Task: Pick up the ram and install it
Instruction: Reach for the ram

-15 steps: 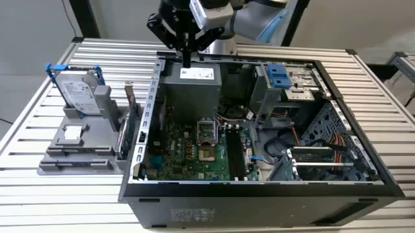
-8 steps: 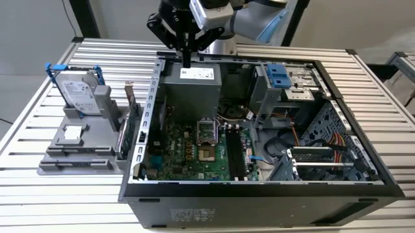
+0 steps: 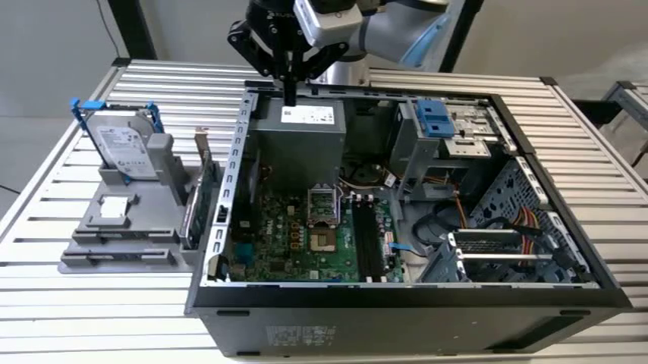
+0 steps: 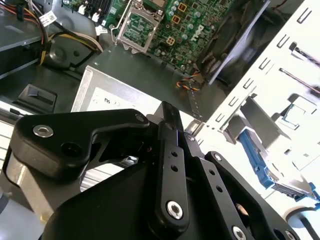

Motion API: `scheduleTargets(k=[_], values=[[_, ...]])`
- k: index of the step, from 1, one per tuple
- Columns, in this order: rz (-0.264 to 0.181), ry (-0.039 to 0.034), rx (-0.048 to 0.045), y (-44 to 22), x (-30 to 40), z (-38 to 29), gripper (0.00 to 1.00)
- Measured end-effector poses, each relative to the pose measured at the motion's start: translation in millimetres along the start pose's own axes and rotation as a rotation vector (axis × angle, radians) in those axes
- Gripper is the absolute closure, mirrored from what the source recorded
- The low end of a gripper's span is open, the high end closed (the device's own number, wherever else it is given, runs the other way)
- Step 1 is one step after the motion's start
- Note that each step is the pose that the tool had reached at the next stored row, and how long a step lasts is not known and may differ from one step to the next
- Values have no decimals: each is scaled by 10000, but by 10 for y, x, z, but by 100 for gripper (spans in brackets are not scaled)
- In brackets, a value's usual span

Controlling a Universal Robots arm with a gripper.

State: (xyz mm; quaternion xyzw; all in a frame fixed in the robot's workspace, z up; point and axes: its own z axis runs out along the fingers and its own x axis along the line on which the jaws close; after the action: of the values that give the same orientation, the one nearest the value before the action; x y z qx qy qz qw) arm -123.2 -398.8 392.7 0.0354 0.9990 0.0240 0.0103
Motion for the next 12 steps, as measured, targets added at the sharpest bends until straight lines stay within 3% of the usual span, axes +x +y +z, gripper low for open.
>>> scheduleTargets(k=[12], values=[[0,0,-1,-7,98,-2,100]])
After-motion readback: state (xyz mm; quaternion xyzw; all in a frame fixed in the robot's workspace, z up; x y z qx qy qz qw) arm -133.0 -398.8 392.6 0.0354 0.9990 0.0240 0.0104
